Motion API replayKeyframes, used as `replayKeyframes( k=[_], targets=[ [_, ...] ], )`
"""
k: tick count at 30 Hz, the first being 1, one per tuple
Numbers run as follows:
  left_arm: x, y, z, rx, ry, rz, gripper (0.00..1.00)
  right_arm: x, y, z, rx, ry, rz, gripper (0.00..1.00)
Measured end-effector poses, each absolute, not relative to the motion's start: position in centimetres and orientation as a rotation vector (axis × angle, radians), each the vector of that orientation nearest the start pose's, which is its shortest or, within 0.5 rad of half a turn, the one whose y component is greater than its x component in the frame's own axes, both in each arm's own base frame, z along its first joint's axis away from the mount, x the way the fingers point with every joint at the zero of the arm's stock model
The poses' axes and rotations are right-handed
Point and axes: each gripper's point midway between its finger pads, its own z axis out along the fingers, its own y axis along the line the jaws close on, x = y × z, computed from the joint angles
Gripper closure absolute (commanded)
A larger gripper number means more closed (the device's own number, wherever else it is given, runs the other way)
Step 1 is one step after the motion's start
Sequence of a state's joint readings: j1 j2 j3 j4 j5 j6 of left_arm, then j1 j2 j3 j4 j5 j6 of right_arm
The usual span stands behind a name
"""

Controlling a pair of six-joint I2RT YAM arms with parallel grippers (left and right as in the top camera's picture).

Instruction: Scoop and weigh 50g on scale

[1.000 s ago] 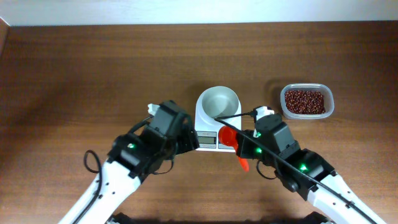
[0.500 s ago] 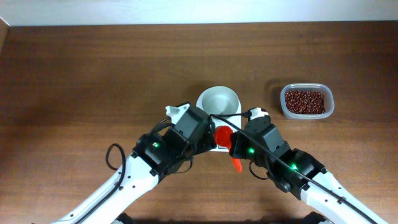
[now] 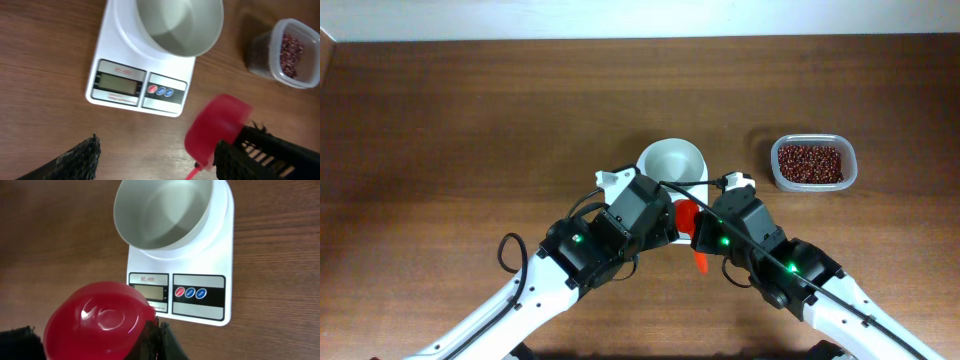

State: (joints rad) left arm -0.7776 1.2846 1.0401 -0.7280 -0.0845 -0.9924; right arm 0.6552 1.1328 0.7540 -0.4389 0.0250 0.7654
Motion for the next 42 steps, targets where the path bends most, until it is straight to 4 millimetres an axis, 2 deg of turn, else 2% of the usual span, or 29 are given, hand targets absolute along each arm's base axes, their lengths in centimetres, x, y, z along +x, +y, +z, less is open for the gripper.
replayKeyframes(
  k=[6, 8, 11, 14, 21, 42],
  targets=[
    [24.3, -23.2, 16.2, -0.292, 2.657, -0.608, 0.24, 26.1, 19.7, 13.9, 0.143, 2.478, 0.628, 0.96],
    [24.1, -22.9, 16.0, -0.296, 2.671, -0.591, 0.27, 26.1, 19.7, 13.9, 0.143, 2.478, 0.628, 0.96],
    [24.5, -22.1, 15.8, -0.318, 2.674, -0.571, 0.37, 26.1, 19.7, 13.9, 0.143, 2.478, 0.628, 0.96],
    [25.1, -21.4, 15.8, -0.352, 2.666, -0.558, 0.39, 26.0, 19.9, 13.9, 0.138, 2.483, 0.640, 0.96],
    [25.3, -21.4, 15.9, -0.358, 2.658, -0.563, 0.39, 25.4, 20.4, 13.9, 0.118, 2.506, 0.684, 0.96],
    [24.8, -22.1, 15.8, -0.299, 2.697, -0.614, 0.38, 25.4, 20.1, 13.6, 0.119, 2.513, 0.661, 0.96]
  ],
)
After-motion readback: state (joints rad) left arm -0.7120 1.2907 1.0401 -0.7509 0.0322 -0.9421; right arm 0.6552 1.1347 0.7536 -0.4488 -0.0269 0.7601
